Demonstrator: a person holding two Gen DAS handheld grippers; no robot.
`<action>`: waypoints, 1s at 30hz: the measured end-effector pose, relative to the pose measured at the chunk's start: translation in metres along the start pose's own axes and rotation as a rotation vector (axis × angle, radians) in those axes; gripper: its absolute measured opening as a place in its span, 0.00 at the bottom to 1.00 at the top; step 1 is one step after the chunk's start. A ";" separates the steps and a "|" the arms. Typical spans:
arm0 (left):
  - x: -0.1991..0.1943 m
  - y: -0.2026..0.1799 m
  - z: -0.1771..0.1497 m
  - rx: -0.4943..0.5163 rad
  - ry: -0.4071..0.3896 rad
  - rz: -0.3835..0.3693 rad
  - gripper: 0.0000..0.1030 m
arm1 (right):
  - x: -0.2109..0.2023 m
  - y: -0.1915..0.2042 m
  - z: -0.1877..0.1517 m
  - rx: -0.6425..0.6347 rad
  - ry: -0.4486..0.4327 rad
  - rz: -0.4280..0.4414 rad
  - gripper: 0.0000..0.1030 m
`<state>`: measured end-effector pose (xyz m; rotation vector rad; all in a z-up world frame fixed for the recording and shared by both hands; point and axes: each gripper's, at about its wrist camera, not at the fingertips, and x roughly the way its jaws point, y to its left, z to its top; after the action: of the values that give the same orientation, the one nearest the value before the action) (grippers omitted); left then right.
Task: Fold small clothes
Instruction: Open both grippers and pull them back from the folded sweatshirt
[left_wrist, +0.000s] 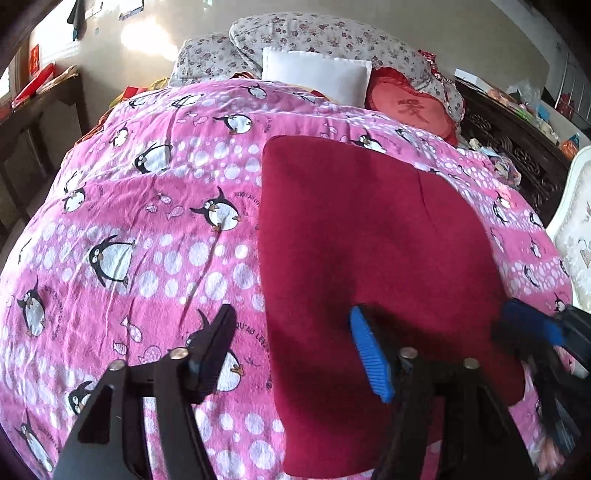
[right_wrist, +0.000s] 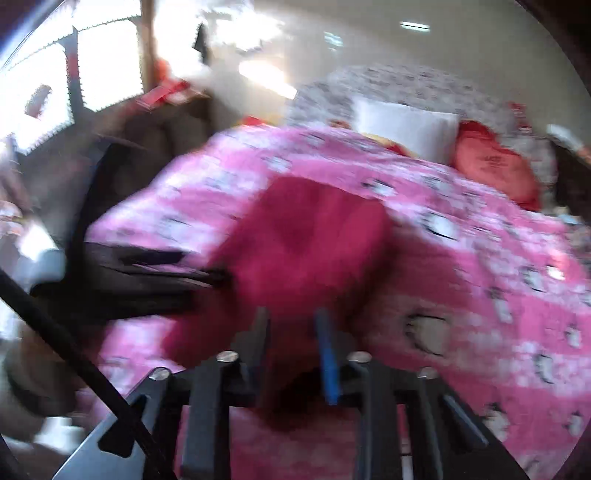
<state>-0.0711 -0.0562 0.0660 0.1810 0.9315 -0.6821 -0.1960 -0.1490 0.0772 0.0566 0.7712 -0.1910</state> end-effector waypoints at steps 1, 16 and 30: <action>0.001 -0.001 0.000 0.000 -0.001 -0.009 0.68 | 0.005 -0.008 -0.003 0.020 0.010 -0.036 0.18; 0.005 -0.019 -0.006 0.056 -0.044 0.090 0.70 | -0.007 -0.008 0.002 0.043 -0.026 0.005 0.27; 0.002 -0.018 -0.009 0.032 -0.057 0.121 0.76 | 0.012 -0.024 -0.021 0.140 0.030 0.014 0.36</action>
<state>-0.0879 -0.0674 0.0614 0.2433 0.8486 -0.5880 -0.2066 -0.1721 0.0537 0.1982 0.7862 -0.2311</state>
